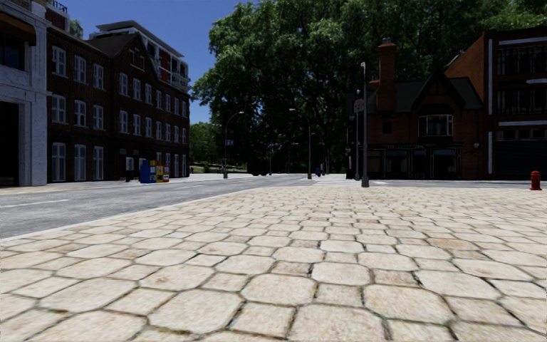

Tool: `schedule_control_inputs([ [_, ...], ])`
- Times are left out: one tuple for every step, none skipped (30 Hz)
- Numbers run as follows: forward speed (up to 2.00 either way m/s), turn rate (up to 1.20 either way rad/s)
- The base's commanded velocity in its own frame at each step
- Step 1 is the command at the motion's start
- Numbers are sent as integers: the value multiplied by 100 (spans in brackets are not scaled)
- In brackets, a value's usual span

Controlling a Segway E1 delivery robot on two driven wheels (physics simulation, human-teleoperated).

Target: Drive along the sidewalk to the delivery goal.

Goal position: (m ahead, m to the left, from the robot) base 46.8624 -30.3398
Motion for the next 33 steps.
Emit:
schedule_control_inputs([
  [199,0],
  [199,0],
  [199,0],
  [199,0],
  [199,-44],
  [199,-51],
  [199,-51],
  [199,-52],
  [199,-52],
  [199,-53],
  [199,-53],
  [199,-53],
  [199,-53],
  [199,-53],
  [199,-53],
  [199,-53],
  [199,-53],
  [199,-53],
  [199,-53],
  [199,-53],
  [199,-45],
  [199,0],
  [199,0],
  [199,0],
  [199,0],
  [199,0],
  [199,0],
  [199,0],
  [199,0],
  [199,0],
  [199,0],
  [199,0],
  [199,0],
])
